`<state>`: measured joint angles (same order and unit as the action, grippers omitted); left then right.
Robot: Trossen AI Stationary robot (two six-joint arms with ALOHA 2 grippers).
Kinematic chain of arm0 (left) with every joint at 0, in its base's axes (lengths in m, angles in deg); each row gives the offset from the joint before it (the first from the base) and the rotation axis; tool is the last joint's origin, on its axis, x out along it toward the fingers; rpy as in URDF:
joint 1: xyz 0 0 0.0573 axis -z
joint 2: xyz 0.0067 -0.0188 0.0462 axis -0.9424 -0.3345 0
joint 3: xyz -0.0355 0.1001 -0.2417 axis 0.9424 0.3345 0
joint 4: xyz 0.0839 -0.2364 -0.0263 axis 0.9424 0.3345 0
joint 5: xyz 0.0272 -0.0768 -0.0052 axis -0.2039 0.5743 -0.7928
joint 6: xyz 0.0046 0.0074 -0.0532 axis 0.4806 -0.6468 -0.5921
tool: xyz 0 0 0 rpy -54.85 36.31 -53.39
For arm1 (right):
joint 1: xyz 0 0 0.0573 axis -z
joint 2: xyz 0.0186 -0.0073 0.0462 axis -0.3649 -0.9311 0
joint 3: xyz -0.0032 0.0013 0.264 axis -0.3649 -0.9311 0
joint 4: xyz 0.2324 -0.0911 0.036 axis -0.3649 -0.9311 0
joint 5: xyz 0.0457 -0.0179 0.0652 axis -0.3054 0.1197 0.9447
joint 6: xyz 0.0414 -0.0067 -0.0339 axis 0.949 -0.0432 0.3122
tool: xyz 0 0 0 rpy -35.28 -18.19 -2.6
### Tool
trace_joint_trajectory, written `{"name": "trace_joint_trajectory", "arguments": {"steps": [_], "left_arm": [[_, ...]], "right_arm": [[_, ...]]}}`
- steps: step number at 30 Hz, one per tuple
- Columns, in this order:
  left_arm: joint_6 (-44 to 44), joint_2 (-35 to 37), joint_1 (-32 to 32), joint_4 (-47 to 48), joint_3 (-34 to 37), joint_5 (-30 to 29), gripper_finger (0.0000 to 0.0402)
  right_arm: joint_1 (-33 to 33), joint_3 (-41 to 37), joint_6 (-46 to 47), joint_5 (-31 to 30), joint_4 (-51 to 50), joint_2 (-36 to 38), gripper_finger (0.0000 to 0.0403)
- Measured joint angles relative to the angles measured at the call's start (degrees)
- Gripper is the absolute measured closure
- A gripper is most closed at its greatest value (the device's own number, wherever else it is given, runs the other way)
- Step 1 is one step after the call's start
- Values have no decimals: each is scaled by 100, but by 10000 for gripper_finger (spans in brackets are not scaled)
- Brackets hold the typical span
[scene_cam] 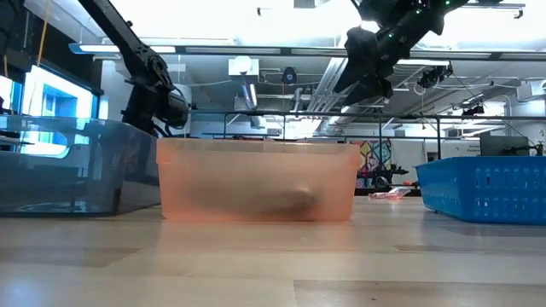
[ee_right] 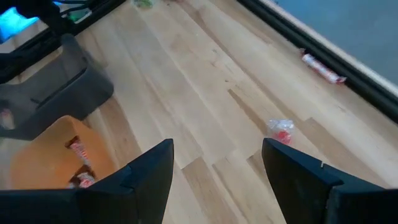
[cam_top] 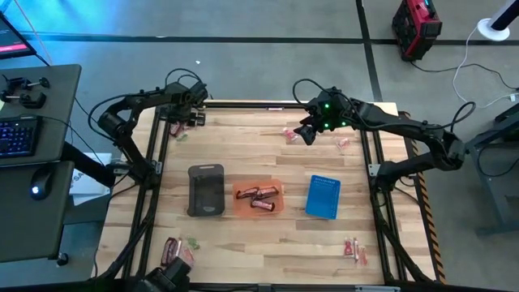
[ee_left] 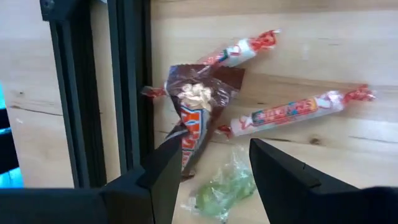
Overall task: Sort candy by brand, put in halloween buckets
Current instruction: Put the brown chocolate into the orange bin
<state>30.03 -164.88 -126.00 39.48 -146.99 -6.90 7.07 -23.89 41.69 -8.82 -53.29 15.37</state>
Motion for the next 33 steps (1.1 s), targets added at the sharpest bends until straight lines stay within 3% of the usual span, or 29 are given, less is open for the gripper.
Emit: {"name": "trace_joint_trajectory", "arguments": {"steps": [5,12,18,24,28,33], "left_arm": [[-35,113,176,243,0,-600,233],[-224,-90,78,182,2,-344,234],[-486,-275,81,71,0,-674,234],[-380,-490,89,90,3,-565,246],[-373,-517,89,-44,-4,-519,282],[-115,-481,89,-121,-7,-389,377]], "right_arm": [[2,0,-141,-84,47,0,165],[0,0,-155,11,47,0,165],[0,0,-161,36,37,0,165],[0,2,-228,58,-108,0,165],[0,2,-270,58,-242,0,165],[0,2,-354,63,-249,0,165]]}}
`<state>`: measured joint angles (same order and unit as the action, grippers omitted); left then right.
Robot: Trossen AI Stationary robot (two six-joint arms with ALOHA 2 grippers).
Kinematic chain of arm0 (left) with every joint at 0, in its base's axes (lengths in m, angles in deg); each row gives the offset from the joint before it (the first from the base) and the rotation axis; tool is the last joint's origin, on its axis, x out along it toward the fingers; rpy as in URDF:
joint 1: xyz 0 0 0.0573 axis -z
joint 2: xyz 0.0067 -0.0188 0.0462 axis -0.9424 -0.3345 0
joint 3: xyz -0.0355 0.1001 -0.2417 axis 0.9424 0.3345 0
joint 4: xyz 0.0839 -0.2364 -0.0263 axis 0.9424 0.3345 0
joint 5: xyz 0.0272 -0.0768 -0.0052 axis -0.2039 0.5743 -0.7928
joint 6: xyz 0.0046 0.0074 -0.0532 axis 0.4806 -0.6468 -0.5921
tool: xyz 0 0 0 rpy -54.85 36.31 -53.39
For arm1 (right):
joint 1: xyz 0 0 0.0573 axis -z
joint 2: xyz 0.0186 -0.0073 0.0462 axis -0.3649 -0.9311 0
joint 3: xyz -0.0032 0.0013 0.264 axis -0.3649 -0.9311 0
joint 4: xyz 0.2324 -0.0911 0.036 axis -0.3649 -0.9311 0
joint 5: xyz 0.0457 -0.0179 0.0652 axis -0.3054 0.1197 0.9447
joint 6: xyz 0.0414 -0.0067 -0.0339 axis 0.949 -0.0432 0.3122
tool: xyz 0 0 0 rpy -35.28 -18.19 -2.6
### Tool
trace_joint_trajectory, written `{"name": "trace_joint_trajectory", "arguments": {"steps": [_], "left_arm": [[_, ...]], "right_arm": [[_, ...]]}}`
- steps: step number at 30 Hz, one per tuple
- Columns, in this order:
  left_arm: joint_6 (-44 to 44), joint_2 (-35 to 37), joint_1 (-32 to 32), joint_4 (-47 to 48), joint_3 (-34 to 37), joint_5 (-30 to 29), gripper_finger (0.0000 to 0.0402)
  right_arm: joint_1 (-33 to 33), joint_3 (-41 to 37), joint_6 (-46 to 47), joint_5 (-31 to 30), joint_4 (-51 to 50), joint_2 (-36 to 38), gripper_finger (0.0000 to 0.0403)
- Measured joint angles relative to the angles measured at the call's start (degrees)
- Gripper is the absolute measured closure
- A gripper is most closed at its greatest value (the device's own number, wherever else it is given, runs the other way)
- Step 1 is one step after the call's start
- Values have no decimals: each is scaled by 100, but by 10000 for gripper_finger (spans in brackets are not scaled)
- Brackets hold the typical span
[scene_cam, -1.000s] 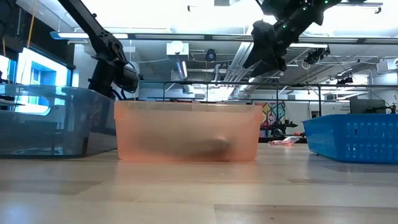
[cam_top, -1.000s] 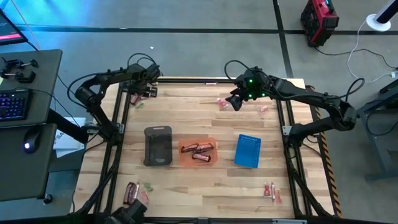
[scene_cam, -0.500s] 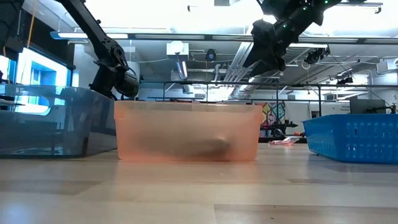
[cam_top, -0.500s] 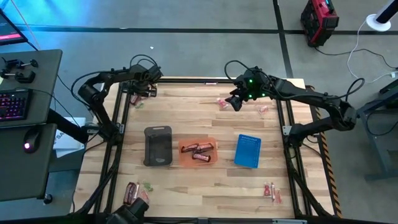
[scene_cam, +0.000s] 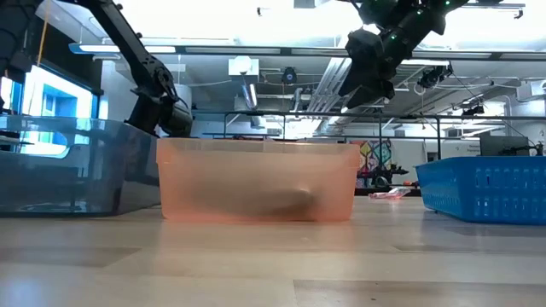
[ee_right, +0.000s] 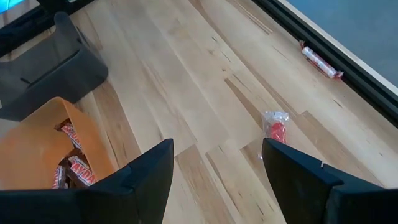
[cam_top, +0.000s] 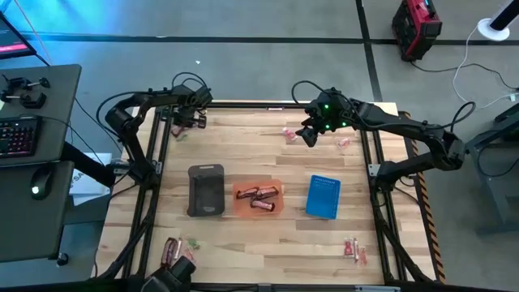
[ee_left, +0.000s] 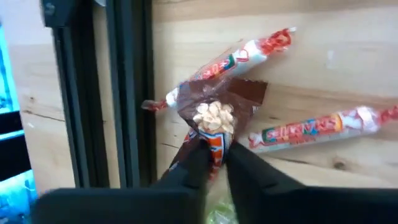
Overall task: Sort candy by brand, put in halloween buckets
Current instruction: Put the brown chocolate into the orange bin
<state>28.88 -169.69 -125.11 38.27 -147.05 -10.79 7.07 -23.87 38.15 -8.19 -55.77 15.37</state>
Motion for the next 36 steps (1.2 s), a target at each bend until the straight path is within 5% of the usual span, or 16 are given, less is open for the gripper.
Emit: {"name": "trace_joint_trajectory", "arguments": {"steps": [11,20,29,36], "left_arm": [[90,1575,219,17,-5,-114,399],[-815,3239,2390,-707,-13,804,401],[-1105,2572,5465,-2903,-13,1986,401],[-706,1565,6190,-3960,-13,2385,394]], "right_arm": [[0,0,-233,-1,6,2,165],[44,0,-233,-4,313,15,165],[42,0,-143,68,295,15,165],[21,19,449,650,304,104,165]]}}
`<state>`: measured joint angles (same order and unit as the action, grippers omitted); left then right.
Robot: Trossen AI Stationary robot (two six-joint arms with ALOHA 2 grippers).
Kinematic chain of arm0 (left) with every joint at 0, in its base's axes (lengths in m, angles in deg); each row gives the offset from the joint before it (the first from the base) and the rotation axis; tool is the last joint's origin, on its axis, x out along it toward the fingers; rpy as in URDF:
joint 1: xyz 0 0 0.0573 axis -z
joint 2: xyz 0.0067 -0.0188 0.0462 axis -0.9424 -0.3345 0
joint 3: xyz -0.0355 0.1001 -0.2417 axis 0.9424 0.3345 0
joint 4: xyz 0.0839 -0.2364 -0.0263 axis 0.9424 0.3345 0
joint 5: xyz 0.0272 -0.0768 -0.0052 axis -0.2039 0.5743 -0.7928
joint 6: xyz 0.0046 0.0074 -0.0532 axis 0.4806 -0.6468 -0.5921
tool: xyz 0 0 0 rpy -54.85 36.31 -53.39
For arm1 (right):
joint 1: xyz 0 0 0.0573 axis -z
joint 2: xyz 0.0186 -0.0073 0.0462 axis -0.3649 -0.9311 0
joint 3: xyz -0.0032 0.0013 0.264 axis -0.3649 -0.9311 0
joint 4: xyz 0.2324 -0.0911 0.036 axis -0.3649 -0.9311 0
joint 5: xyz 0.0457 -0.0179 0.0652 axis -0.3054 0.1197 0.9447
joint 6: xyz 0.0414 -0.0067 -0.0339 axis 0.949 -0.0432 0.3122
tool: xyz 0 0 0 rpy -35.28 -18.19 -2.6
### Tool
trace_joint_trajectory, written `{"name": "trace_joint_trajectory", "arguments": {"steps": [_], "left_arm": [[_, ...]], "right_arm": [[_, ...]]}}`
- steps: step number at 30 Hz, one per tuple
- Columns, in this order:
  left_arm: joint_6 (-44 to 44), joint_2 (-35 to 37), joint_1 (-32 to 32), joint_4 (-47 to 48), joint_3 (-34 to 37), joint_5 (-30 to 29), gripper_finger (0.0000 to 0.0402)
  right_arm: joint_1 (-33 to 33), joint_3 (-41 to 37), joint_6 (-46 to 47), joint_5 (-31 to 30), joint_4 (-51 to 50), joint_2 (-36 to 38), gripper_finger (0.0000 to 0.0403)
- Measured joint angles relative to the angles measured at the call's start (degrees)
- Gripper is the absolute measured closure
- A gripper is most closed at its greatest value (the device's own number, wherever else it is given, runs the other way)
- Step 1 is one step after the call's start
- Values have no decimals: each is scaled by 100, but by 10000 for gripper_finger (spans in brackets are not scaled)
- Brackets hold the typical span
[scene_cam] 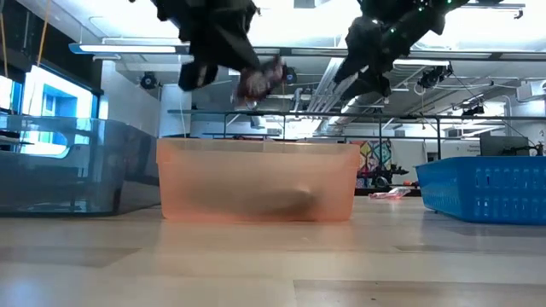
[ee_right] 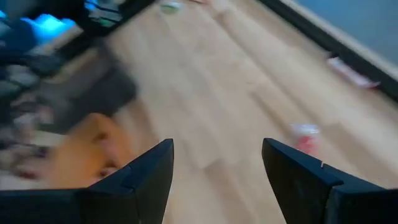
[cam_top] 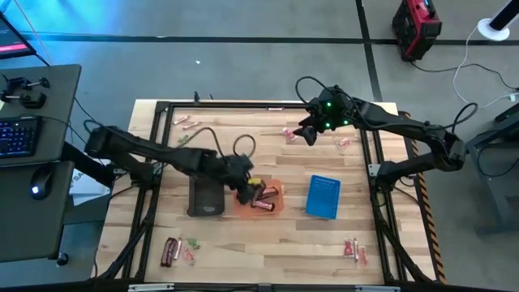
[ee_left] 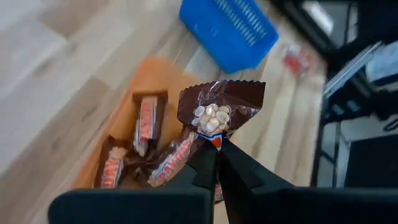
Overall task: Sort candy by brand, put in halloween buckets
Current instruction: Put the brown chocolate into the orange bin
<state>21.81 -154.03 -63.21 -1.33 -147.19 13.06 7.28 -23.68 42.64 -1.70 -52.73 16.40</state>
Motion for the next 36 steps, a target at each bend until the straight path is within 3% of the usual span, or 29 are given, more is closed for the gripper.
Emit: {"name": "trace_joint_trajectory", "arguments": {"steps": [7,12,16,20,28,31,36], "left_arm": [[477,-413,44,266,6,-19,334],[957,-253,104,302,7,-83,268],[847,107,498,882,4,119,226],[57,319,1384,1961,4,175,210],[-2964,285,3600,3494,4,472,208],[-3880,137,4058,3961,4,608,208],[-4278,-266,4351,4235,7,1315,208]], "right_arm": [[-560,172,634,-9,0,426,165],[-1212,368,1152,-785,6,753,165],[-1689,412,1849,-1384,-64,938,165],[-2179,413,2291,-1735,-384,965,165],[-2985,411,2519,-2389,-814,929,165],[-3138,411,2519,-2466,-820,928,165],[-3176,411,2435,-2468,-832,928,165]]}}
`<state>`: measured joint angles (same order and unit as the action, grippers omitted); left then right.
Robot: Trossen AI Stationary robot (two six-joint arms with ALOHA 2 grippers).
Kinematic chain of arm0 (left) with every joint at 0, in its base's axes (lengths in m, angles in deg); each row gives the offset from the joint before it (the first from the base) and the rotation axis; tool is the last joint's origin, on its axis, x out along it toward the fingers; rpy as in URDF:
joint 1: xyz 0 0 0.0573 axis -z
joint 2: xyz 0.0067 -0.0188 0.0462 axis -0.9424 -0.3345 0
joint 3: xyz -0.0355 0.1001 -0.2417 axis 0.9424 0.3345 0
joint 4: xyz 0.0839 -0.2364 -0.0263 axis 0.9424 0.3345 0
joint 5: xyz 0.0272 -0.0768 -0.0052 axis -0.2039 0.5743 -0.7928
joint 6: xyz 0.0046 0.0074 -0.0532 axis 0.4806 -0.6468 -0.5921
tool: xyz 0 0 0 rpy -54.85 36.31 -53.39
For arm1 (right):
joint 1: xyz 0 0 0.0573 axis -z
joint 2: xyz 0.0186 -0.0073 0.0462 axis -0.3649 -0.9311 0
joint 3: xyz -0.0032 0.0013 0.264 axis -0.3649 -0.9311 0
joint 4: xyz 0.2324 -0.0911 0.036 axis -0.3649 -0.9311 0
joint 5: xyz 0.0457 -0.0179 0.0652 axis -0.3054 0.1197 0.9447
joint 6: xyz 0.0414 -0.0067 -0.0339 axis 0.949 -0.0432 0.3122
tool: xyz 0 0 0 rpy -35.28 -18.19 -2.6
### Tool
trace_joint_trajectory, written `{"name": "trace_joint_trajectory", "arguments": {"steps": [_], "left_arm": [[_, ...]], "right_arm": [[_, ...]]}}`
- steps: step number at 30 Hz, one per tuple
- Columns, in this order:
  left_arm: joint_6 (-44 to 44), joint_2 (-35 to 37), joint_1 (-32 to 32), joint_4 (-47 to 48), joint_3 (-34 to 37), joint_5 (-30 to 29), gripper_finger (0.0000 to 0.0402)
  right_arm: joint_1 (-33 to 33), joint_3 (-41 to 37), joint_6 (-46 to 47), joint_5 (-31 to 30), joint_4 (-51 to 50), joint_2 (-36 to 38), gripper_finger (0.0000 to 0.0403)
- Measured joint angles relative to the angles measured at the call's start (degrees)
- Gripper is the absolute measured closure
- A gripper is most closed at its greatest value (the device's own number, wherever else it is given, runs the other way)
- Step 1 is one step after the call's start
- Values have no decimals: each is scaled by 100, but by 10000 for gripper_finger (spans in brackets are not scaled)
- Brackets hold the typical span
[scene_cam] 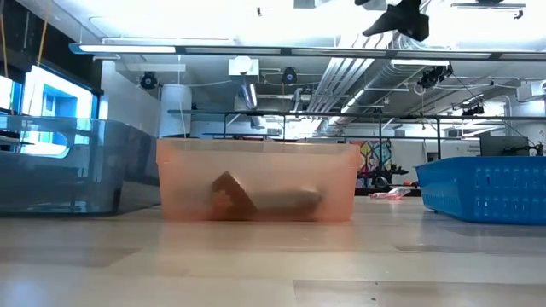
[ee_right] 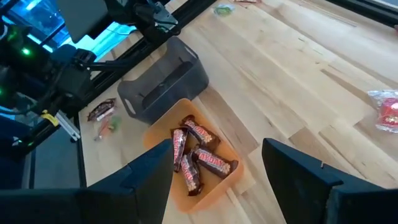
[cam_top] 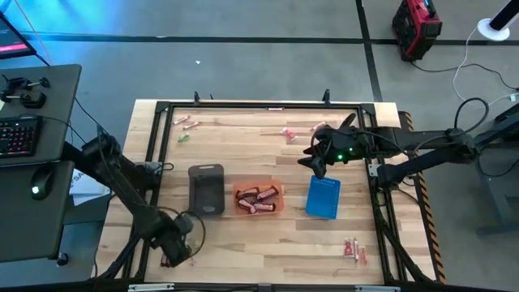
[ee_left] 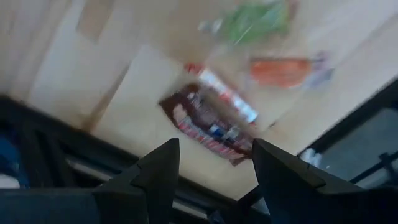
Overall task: Sort candy by brand, put in halloween buckets
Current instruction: Put the brown chocolate into the orange bin
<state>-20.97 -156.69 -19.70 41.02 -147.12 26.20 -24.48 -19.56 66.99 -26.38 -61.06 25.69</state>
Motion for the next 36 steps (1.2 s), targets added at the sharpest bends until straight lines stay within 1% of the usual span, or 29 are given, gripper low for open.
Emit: {"name": "trace_joint_trajectory", "arguments": {"steps": [6,12,17,19,22,26,27,28,30,32,33,35,36], "left_arm": [[-226,-734,-22,-130,0,566,208],[-275,-1252,-56,-250,7,710,208],[-276,-1391,-87,-282,7,819,211],[-229,-1394,-87,-334,7,821,225],[-229,-1389,-87,-339,7,849,272],[-229,-1273,-87,-315,7,879,370],[-232,-1216,-87,-305,7,858,385],[-240,-1145,-87,-294,7,805,390],[-238,-927,-100,-234,7,778,389],[-320,-625,-139,-99,-19,764,394],[-369,-424,-161,-26,-47,665,397],[-546,39,-230,18,-181,229,399],[-615,294,-277,-23,-246,-121,399]], "right_arm": [[1,-2,-203,0,-133,0,165],[1,-2,-314,2,-241,0,165],[1,-2,-376,2,-247,0,165],[1,-3,-442,2,-260,0,165],[1,-4,-480,4,-329,0,165],[1,-4,-527,5,-435,0,165],[1,-4,-537,4,-456,0,165],[1,-7,-559,6,-466,0,165],[1,-7,-599,6,-462,0,165],[1,-7,-661,7,-462,0,165],[1,-7,-677,8,-462,0,165],[1,-7,-686,8,-459,0,165],[1,-7,-681,7,-459,0,165]]}}
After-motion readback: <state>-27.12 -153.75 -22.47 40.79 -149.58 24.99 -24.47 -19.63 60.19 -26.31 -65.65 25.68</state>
